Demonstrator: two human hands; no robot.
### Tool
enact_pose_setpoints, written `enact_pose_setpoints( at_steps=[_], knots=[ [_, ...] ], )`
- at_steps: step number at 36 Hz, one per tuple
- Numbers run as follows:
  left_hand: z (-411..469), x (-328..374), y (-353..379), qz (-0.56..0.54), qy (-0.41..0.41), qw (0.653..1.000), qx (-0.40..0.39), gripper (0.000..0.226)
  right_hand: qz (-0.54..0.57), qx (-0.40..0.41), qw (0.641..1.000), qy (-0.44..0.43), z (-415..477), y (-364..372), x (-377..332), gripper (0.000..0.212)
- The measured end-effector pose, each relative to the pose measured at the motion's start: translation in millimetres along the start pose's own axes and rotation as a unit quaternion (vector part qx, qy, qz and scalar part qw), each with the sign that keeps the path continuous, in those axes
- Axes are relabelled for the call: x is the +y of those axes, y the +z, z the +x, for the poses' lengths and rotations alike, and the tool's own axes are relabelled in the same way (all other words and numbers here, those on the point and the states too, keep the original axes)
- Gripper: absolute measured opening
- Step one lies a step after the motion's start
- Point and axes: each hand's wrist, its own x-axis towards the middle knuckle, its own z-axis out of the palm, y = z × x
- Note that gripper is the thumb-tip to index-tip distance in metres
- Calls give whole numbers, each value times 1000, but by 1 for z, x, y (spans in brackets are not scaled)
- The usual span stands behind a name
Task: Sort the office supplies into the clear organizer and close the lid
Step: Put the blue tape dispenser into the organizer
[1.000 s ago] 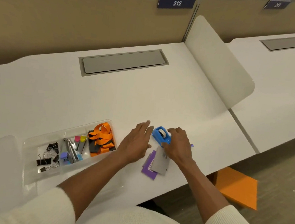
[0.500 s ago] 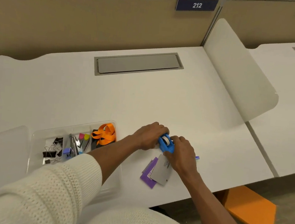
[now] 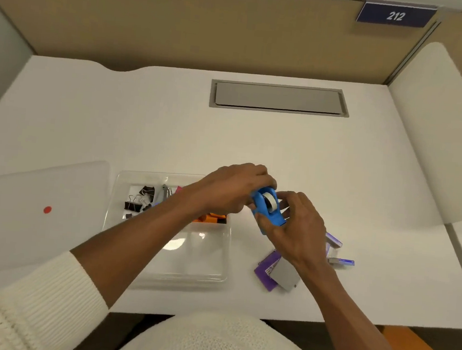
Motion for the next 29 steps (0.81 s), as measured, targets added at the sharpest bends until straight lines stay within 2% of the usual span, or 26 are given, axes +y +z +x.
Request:
enact_pose_setpoints(
  at_steps=[5, 8, 12, 14, 18, 21, 25, 29],
  knots=[
    [-65, -14, -17, -42, -49, 997, 30, 48, 25, -32, 999, -14, -17, 13, -40, 49],
    [-104, -27, -14, -51, -86, 993, 62, 49, 43, -59, 997, 20, -27, 26, -57, 45],
    [-152, -50, 4, -9, -159, 982, 104, 65, 14, -93, 994, 56, -44, 45, -70, 47],
    [-171, -59, 17, -3, -184, 979, 85, 81, -10, -103, 992, 70, -52, 54, -75, 47],
    [-198, -70, 52, 32, -178, 984, 5, 110, -58, -124, 986, 91, -65, 74, -81, 51],
    [-211, -71, 79, 40, -165, 985, -20, 120, -105, -113, 983, 102, -70, 90, -84, 55],
    [-219, -70, 102, 34, -164, 986, -8, 117, -164, -112, 973, 115, -73, 113, -87, 59],
    [-219, -74, 113, 18, -153, 988, 5, 113, -187, -123, 967, 122, -72, 134, -88, 50]
  ],
)
